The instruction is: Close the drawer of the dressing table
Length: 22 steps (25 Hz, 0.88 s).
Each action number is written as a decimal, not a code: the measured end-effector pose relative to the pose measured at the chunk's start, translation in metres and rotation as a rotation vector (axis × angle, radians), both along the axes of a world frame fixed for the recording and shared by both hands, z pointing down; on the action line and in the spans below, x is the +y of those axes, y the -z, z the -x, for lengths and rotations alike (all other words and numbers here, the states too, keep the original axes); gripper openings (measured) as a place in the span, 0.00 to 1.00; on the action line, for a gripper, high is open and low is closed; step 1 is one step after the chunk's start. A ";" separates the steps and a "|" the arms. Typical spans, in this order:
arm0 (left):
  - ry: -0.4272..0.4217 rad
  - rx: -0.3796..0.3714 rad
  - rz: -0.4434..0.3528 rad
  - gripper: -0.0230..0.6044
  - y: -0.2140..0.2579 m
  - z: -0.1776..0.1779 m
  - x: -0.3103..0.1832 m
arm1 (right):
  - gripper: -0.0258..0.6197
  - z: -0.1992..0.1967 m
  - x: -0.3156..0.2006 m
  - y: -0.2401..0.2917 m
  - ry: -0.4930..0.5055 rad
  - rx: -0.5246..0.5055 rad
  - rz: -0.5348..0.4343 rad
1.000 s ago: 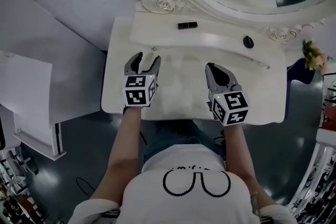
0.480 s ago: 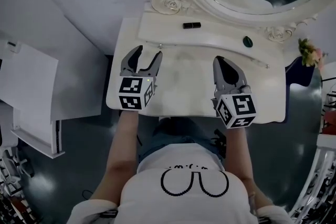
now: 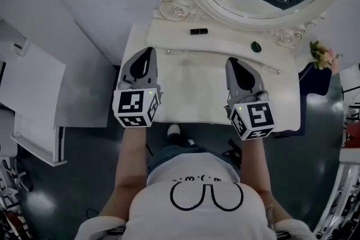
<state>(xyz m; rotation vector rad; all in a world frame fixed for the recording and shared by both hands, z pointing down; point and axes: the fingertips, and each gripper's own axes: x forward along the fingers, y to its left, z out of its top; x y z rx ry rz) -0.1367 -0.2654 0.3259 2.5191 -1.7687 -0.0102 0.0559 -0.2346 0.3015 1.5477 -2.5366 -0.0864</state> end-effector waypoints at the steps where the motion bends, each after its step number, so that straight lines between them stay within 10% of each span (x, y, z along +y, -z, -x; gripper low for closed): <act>1: 0.014 0.003 -0.007 0.03 0.006 0.003 0.002 | 0.04 0.000 0.002 0.005 0.005 0.001 -0.010; 22: 0.008 -0.052 -0.193 0.03 0.096 -0.006 0.022 | 0.04 -0.008 0.012 0.083 0.005 -0.038 -0.170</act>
